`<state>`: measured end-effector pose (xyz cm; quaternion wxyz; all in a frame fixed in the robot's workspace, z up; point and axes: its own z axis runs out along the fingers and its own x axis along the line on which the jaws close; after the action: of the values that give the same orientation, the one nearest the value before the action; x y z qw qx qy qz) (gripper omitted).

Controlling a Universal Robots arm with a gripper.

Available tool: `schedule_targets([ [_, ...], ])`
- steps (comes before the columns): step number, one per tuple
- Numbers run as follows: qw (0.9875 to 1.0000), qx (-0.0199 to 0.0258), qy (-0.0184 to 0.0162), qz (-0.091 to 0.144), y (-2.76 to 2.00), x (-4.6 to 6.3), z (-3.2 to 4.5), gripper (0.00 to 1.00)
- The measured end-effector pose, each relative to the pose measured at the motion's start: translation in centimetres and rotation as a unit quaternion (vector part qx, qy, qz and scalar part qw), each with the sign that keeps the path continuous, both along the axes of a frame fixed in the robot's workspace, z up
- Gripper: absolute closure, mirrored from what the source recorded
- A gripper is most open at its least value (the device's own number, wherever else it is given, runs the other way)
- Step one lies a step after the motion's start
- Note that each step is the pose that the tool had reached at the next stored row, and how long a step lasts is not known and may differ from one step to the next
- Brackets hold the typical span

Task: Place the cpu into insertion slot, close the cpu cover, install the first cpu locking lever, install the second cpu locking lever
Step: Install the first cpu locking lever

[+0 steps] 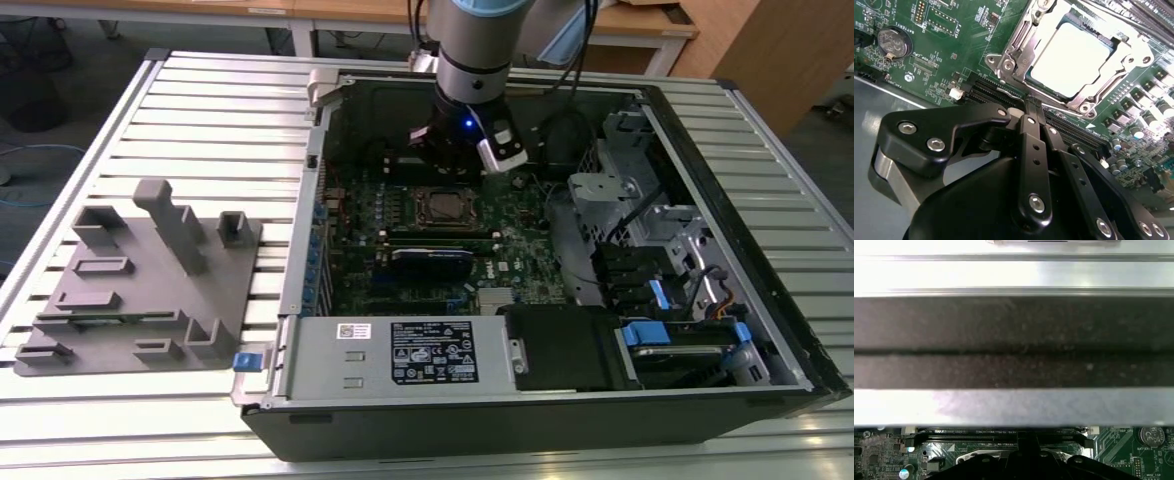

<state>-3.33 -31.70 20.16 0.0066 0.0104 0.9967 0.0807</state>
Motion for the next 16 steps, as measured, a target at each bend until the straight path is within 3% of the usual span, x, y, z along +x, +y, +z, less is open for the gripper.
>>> schedule_targets([
  [3,1.0,0.0,0.0,0.0,0.0,0.0,0.34,0.89],
  [16,0.9999,0.0,-0.0005,-0.017,0.09,-0.01,0.36,0.89],
])
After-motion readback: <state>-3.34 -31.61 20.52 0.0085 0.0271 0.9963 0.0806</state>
